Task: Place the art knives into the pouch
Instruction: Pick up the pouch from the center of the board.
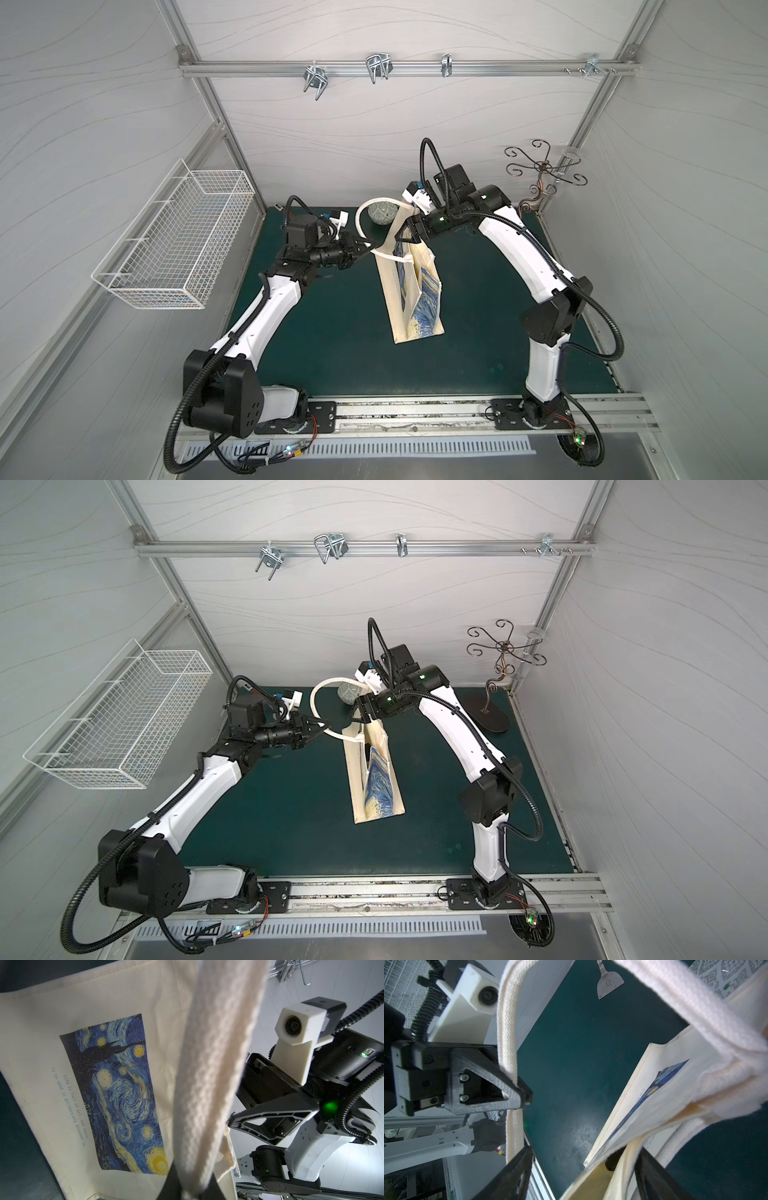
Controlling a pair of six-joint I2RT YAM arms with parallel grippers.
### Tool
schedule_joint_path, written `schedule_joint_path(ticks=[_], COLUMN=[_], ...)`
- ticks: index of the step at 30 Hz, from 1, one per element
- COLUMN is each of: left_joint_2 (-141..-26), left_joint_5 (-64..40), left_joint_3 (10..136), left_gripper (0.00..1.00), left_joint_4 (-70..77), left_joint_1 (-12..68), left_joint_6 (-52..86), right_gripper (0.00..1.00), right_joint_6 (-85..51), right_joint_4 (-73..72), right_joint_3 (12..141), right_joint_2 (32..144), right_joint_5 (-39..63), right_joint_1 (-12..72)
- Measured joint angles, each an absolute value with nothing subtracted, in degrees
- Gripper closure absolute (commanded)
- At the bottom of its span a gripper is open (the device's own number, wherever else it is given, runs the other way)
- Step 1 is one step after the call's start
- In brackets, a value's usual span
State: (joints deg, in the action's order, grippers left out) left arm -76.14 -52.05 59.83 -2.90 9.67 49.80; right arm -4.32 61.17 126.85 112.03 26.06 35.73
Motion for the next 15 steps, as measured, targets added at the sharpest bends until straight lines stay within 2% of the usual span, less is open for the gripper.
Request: schedule_joint_path(ticks=[5, 7, 12, 13, 15], left_joint_2=[-76.2, -76.2, -76.2, -76.2, -76.1], left_joint_5=[-52.0, -51.9, -51.8, -51.8, -51.4], left_joint_3=[59.8, 59.8, 59.8, 59.8, 59.9], left_gripper=[1.0, 1.0, 1.0, 0.97, 0.81], left_joint_4=[-2.6, -2.7, -3.2, -3.6, -5.1], left_joint_1=[9.7, 9.7, 9.9, 9.9, 9.9], left_joint_6=[49.7, 49.7, 49.4, 49.2, 48.1], right_gripper=[0.27, 0.32, 0.85, 0.91, 1.0], right_joint_6=[-4.5, -4.6, -4.6, -4.6, -4.3], right_joint_4=[64.0, 65.0, 65.9, 66.0, 66.9], right_joint_3=[127.5, 127.0, 125.9, 126.0, 127.1], right_joint_2=[112.6, 112.7, 112.8, 113.0, 113.8], right_joint_5=[19.4, 16.3, 12.1, 11.6, 10.4], right_joint_1=[37.0, 37.3, 37.7, 37.8, 38.2])
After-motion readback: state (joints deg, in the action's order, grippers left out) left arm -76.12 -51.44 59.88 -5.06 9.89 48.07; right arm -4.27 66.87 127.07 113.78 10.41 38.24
